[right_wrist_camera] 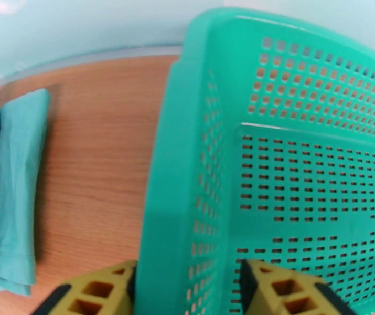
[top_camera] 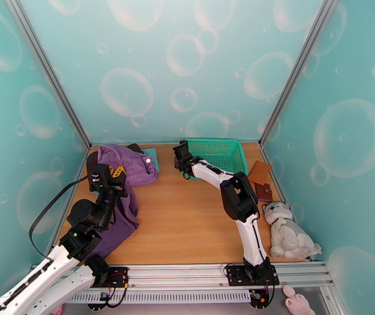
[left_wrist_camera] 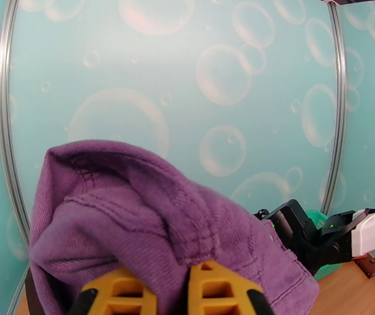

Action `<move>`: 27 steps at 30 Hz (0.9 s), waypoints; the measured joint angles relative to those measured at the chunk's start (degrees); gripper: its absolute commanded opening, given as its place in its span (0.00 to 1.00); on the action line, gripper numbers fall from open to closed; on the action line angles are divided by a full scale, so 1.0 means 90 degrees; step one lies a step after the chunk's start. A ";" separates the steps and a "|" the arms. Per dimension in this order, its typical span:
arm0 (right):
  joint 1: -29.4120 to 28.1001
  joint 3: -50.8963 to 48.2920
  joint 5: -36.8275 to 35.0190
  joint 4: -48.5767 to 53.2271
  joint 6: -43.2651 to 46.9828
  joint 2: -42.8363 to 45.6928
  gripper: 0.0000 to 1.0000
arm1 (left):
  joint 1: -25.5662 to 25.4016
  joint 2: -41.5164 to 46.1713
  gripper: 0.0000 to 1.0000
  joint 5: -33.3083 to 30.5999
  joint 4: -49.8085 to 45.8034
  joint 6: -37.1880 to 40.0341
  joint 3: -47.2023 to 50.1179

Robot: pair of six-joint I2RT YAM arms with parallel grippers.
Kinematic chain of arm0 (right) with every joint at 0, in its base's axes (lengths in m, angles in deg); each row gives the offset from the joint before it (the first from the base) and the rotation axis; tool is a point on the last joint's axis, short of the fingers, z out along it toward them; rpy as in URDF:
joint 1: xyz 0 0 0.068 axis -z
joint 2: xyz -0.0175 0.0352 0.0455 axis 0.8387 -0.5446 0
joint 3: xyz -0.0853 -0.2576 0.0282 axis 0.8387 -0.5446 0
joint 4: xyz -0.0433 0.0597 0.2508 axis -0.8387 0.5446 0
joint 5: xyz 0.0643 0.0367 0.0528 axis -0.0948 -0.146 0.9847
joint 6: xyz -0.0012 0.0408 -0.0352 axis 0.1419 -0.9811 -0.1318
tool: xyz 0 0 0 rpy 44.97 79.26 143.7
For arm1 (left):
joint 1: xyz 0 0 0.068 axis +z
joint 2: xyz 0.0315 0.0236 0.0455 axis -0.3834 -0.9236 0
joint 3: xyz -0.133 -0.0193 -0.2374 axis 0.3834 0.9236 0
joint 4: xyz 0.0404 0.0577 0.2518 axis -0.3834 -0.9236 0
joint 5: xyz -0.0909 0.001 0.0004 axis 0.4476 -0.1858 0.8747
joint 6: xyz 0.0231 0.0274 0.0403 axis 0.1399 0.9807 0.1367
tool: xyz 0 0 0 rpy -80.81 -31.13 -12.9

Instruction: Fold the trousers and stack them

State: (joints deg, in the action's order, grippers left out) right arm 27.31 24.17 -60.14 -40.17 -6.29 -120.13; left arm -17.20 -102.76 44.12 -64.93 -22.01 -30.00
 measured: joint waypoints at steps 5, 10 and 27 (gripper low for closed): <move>0.0223 -0.0304 0.0044 -0.0177 0.0095 0.0107 0.38 | 0.0034 0.0007 0.00 0.0000 0.0005 0.0022 0.0002; 0.0486 -0.0403 0.0367 -0.0413 0.0240 0.0146 0.36 | 0.0223 -0.0002 0.00 0.0005 0.0005 0.0022 0.0002; 0.1022 0.0678 0.0920 -0.0374 0.0699 -0.0551 0.35 | 0.0345 -0.0032 0.00 0.0313 0.0056 0.0019 0.0126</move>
State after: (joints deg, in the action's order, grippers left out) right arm 36.51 30.27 -51.86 -43.54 0.00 -125.09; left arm -14.10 -103.04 46.94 -64.43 -21.84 -28.87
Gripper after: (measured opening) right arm 0.347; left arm 0.133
